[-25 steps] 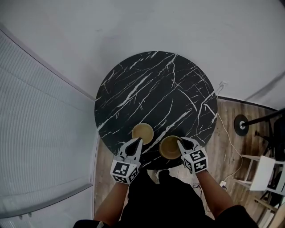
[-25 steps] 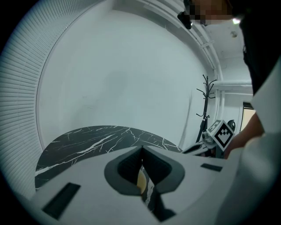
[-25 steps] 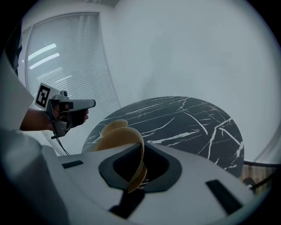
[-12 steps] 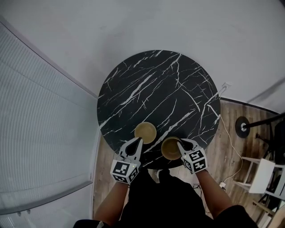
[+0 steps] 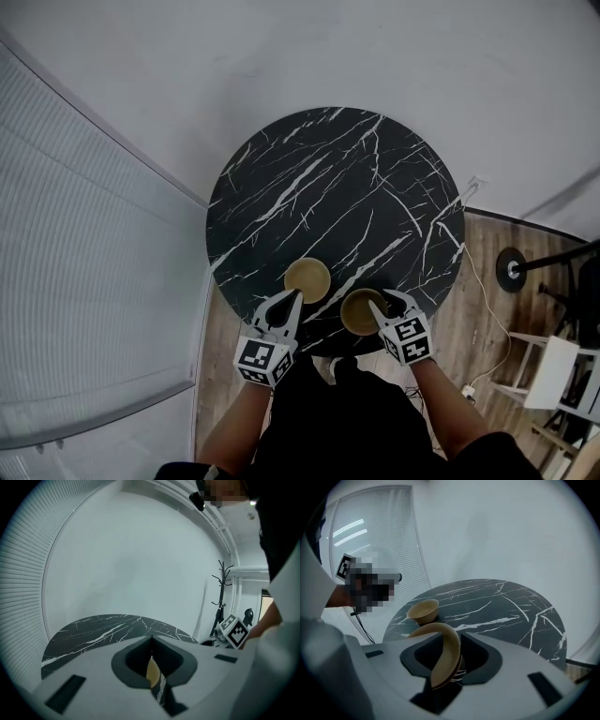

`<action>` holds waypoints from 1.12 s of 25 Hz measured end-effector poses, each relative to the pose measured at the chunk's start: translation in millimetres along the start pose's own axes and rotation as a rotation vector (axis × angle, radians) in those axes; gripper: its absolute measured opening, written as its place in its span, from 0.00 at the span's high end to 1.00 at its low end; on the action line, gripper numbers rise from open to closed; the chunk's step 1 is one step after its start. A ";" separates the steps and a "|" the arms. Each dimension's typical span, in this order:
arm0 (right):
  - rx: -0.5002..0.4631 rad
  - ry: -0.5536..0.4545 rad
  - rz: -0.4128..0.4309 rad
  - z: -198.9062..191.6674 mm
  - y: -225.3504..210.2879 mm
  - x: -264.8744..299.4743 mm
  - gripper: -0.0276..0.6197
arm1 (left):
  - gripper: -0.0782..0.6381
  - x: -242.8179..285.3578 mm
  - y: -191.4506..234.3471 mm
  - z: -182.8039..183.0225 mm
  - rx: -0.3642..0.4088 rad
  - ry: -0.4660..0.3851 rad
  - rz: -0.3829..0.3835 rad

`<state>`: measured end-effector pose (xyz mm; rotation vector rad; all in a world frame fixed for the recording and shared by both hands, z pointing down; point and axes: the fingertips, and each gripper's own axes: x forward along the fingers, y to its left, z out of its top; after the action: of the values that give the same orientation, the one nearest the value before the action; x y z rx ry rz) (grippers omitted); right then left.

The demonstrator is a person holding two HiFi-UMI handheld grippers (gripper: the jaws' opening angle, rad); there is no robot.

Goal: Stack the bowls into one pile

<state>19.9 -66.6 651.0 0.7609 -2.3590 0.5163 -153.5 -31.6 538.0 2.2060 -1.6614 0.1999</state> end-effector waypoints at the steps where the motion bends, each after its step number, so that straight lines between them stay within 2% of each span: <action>1: -0.003 -0.006 -0.004 2.0 -0.4 -1.2 0.76 | 0.87 -0.4 0.3 0.4 0.001 -0.001 0.001; 10: -0.022 -0.102 -0.036 38.0 -5.3 -17.9 0.77 | 0.87 0.2 -3.3 1.1 0.008 0.002 -0.007; 18: -0.060 -0.175 -0.035 68.9 1.7 -31.9 0.86 | 0.87 -0.1 -1.4 6.7 0.017 -0.006 -0.010; 22: -0.084 -0.267 -0.076 90.0 0.9 -45.3 0.94 | 0.87 -0.7 0.7 6.4 0.021 -0.001 -0.005; 28: -0.107 -0.358 -0.098 112.1 4.7 -64.2 0.94 | 0.87 -5.1 2.4 9.2 0.031 0.008 0.013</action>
<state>11.7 -95.9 525.4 0.9805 -2.6328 0.2229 -158.2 -31.0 528.4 2.2146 -1.6792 0.2396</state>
